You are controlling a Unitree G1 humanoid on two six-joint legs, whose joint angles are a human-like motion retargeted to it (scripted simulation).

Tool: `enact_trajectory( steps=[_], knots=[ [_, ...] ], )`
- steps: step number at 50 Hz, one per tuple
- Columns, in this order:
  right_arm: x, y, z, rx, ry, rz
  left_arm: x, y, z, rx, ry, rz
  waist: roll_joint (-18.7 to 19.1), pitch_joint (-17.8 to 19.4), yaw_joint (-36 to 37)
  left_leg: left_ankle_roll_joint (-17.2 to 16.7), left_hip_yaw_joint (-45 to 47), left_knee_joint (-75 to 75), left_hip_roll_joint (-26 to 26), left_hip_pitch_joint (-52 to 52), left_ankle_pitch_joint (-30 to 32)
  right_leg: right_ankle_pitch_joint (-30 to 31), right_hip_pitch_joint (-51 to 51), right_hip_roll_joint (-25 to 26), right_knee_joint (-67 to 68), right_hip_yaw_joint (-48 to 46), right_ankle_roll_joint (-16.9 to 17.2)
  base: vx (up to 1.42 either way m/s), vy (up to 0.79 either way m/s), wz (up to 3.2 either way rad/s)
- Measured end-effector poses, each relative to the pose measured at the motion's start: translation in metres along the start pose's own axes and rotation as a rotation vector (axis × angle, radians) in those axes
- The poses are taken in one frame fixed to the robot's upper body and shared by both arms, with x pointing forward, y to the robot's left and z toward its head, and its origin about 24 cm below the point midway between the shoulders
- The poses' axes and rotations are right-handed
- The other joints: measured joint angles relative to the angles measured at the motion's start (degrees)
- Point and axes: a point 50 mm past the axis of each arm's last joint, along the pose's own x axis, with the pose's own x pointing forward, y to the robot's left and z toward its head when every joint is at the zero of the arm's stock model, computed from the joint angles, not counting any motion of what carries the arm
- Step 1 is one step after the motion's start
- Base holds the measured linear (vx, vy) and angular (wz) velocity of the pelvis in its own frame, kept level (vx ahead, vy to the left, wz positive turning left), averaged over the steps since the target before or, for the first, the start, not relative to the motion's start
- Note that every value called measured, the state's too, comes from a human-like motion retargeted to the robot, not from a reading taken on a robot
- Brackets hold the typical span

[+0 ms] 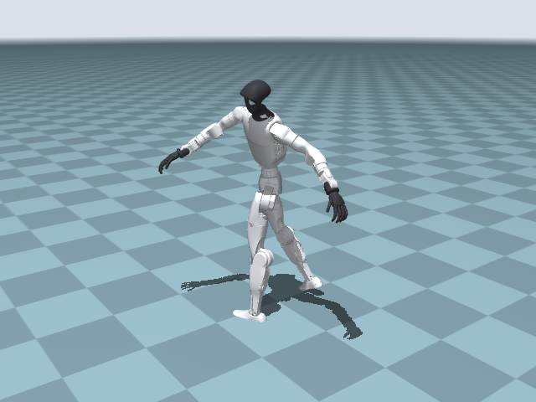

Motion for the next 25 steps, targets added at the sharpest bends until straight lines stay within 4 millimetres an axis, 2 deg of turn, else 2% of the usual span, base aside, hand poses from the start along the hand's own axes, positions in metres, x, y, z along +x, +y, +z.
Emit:
enact_trajectory(
  steps=[3, 5, 8, 11, 15, 18, 20, 21, 22, 24, 25],
  knots=[
    [-0.008, -0.022, -0.024, -0.254, -0.015, 0.01, -0.01, 0.071, 0.051, 0.307, -0.13, 0.249, 0.4, 2.3, 2.0, -0.2, -2.4, -0.2, 0.3, 0.0, 0.5, 1.0, 0.8, 1.3, 0.2, 0.5, 0.5, 0.06, -0.09, 0.82],
    [-0.018, -0.037, -0.033, -0.458, -0.063, 0.029, -0.024, 0.109, 0.089, 0.478, -0.213, 0.447, 0.7, 4.0, 3.4, -0.2, -3.5, 0.3, 0.4, -0.3, 0.7, 1.3, 1.0, 2.1, 0.4, 1.2, 1.1, 0.03, -0.13, 0.5],
    [-0.037, -0.054, -0.031, -0.668, -0.191, 0.044, -0.047, 0.154, 0.131, 0.567, -0.284, 0.759, 0.9, 6.3, 4.9, 0.3, -4.0, 2.2, 0.8, -1.0, 0.6, 1.3, 0.9, 3.3, 0.3, 2.8, 2.4, -0.01, -0.16, 0.11],
    [-0.057, -0.059, -0.01, -0.705, -0.364, 0.003, -0.072, 0.192, 0.144, 0.431, -0.272, 1.049, 0.0, 7.5, 4.9, 1.1, -3.0, 5.1, 1.5, -1.6, -0.1, 0.5, 0.9, 4.4, 0.2, 4.9, 3.5, -0.04, -0.2, -0.42],
    [-0.089, -0.048, 0.036, -0.611, -0.65, -0.136, -0.101, 0.227, 0.125, -0.012, -0.189, 1.331, -3.7, 7.1, 3.3, 2.4, 1.5, 11.0, 3.4, -1.5, -2.6, -1.7, 0.6, 5.4, 0.9, 8.6, 4.5, -0.07, -0.22, -1.25],
    [-0.124, -0.037, 0.079, -0.499, -0.909, -0.279, -0.109, 0.233, 0.094, -0.229, -0.103, 1.437, -8.4, 5.4, 0.8, 3.1, 7.8, 15.7, 5.8, 0.1, -5.1, -4.6, 0.1, 5.5, 2.3, 12.0, 4.9, -0.1, -0.24, -2.07],
    [-0.152, -0.033, 0.103, -0.405, -1.068, -0.362, -0.106, 0.226, 0.065, -0.258, -0.023, 1.441, -12.1, 3.7, -2.1, 3.5, 13.1, 18.4, 7.7, 1.8, -6.4, -7.1, -0.3, 5.4, 3.3, 14.7, 5.1, -0.12, -0.26, -2.47],
    [-0.165, -0.033, 0.112, -0.369, -1.133, -0.387, -0.097, 0.214, 0.045, -0.247, 0.038, 1.394, -13.3, 2.5, -4.1, 3.6, 15.9, 19.9, 8.7, 3.0, -7.1, -8.3, -0.2, 5.5, 3.7, 16.3, 5.5, -0.14, -0.28, -2.57],
    [-0.178, -0.034, 0.118, -0.342, -1.185, -0.409, -0.084, 0.195, 0.024, -0.246, 0.102, 1.332, -14.1, 1.3, -6.4, 3.7, 18.7, 21.4, 9.7, 4.2, -7.6, -9.5, 0.1, 5.7, 3.6, 17.9, 5.6, -0.16, -0.29, -2.52],
    [-0.194, -0.036, 0.12, -0.329, -1.226, -0.428, -0.047, 0.127, -0.009, -0.295, 0.225, 1.141, -14.2, -1.5, -11.8, 4.1, 23.4, 24.4, 11.8, 6.1, -7.5, -11.3, 1.4, 6.8, 1.6, 21.4, 5.2, -0.17, -0.31, -2.31],
    [-0.198, -0.037, 0.12, -0.327, -1.232, -0.434, -0.03, 0.088, -0.019, -0.334, 0.271, 1.032, -14.3, -2.9, -14.7, 4.3, 25.4, 26.1, 12.6, 6.8, -7.3, -12.2, 2.1, 7.2, 0.7, 23.2, 5.1, -0.18, -0.32, -2.06]
  ],
)
